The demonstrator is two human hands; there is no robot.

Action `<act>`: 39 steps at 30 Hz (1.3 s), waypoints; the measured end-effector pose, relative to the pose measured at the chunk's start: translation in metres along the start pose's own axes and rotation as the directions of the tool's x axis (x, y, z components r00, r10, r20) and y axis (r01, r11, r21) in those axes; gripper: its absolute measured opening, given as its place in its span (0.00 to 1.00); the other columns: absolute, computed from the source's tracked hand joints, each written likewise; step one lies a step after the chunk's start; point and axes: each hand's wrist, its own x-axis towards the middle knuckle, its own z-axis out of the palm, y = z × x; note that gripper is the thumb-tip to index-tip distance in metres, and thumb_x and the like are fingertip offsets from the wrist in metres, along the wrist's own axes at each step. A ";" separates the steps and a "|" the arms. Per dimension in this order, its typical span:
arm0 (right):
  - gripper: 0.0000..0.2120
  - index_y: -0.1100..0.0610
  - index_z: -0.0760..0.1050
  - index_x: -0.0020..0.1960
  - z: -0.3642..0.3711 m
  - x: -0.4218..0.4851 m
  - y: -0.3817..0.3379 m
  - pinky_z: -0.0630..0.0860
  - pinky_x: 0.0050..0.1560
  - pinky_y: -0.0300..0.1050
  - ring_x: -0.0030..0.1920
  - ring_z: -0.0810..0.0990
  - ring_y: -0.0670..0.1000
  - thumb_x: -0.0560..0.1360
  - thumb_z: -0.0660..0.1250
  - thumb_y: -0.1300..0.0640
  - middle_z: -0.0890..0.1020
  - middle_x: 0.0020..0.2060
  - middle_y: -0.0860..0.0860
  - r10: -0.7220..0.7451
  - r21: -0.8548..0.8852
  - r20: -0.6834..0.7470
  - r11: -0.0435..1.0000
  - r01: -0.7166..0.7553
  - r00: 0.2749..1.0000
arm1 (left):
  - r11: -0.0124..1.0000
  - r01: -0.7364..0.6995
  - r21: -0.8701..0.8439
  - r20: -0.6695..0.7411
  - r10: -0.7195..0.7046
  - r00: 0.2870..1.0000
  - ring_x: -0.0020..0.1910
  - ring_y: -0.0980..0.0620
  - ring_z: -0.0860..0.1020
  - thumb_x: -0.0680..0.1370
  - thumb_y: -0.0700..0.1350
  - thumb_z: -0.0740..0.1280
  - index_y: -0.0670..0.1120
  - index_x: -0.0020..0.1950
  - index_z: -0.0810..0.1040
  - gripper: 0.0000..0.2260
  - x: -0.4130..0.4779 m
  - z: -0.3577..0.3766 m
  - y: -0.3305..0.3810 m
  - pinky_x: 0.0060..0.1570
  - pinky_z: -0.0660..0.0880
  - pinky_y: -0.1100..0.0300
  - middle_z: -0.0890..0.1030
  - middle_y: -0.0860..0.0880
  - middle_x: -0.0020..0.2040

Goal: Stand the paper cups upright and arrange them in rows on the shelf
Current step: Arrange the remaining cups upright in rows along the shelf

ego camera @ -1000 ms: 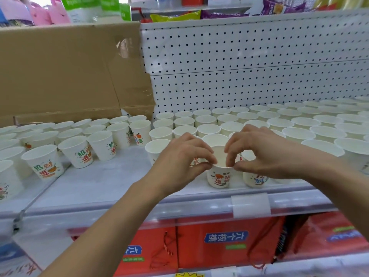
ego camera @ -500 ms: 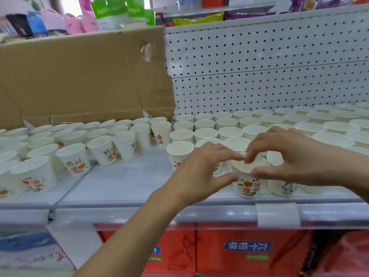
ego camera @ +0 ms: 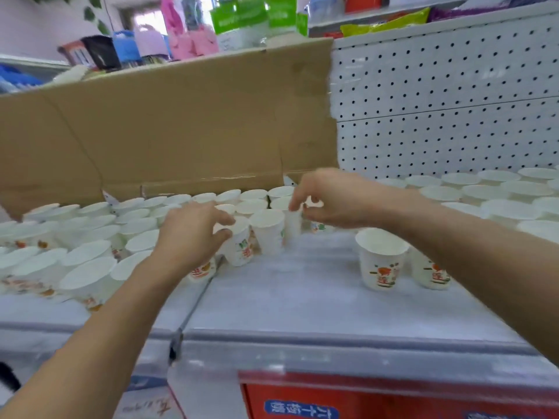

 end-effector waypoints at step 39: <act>0.03 0.49 0.80 0.40 -0.018 -0.200 0.023 0.75 0.37 0.52 0.38 0.70 0.46 0.71 0.72 0.56 0.76 0.34 0.42 0.162 -0.110 -0.179 0.977 -0.183 0.970 | 0.683 -0.554 -0.476 -0.246 0.501 0.830 0.47 0.53 0.76 0.74 0.45 0.72 0.53 0.48 0.84 0.04 -0.073 0.015 0.141 0.43 0.76 0.49 0.81 0.58 0.44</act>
